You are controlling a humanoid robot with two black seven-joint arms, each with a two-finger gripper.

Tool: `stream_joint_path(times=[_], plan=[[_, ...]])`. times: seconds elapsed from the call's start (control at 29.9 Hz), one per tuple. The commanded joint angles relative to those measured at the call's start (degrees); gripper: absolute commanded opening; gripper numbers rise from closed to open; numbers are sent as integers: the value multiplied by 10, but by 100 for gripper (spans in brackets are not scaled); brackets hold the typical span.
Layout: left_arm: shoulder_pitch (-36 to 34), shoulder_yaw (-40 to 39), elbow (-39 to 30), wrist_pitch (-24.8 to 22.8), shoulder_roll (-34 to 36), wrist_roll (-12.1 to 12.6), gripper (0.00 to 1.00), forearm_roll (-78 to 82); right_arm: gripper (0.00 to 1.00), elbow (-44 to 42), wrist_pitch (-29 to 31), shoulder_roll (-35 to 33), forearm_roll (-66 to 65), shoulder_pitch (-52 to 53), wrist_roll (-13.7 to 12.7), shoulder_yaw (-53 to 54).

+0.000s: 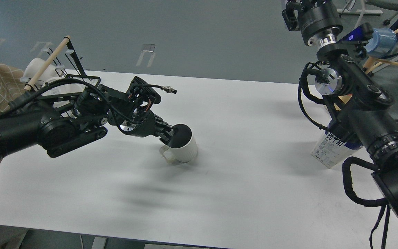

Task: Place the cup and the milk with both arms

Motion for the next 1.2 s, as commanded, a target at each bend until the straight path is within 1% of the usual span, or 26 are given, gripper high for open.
stream_joint_path(times=[0.0,0.07,0.1,0.13,0.17,0.2,0.23,0.37,0.43,0.6,0.7,0.77,0.8,0.87,0.9,0.97,1.0,1.04,1.1,1.17], plan=[[-4,0,9,0,-8,0,0,0,100,1,1,0,0,0,0,0],[-5,0,9,0,-9,0,0,-1,100,1,1,0,0,0,0,0],[-5,0,9,0,-9,0,6,-2,100,1,1,0,0,0,0,0],[-5,0,9,0,-9,0,19,-3,100,1,1,0,0,-1,0,0],[-5,0,9,0,-8,0,45,-5,100,1,1,0,0,-1,0,0],[-5,-1,9,0,-8,0,64,-6,100,0,1,0,0,-1,0,0],[-6,-1,9,0,-8,0,70,-7,100,1,1,0,0,-1,0,0],[-18,-1,9,0,-9,-2,87,-10,100,1,1,0,0,-1,0,0],[-24,-3,7,0,-9,-4,91,-11,100,1,1,0,0,-1,0,0],[-45,-8,-2,0,-4,-8,93,-20,100,3,2,0,0,-2,0,0],[-83,-14,-11,0,10,-9,93,-80,100,11,4,-11,0,-1,0,-1],[-139,-27,-13,0,45,-5,93,-195,100,33,5,-62,-2,-1,0,-23],[-152,-31,-12,0,51,-3,94,-228,100,41,5,-76,-3,0,0,-42],[-182,-50,-3,0,65,1,94,-355,100,90,3,-137,-4,3,0,-143],[-182,-50,-3,0,66,1,94,-355,100,90,3,-137,-4,3,0,-143],[-182,-83,12,0,95,4,94,-452,100,157,0,-218,-8,4,0,-213],[-181,-91,14,0,102,5,94,-476,100,174,0,-238,-9,3,0,-225],[-179,-105,21,0,107,4,94,-513,100,208,0,-276,-14,0,0,-242],[-171,-114,32,0,108,4,94,-553,100,238,0,-319,-25,-2,0,-257],[-145,-123,55,0,108,2,94,-635,100,296,0,-394,-75,-3,0,-281]])
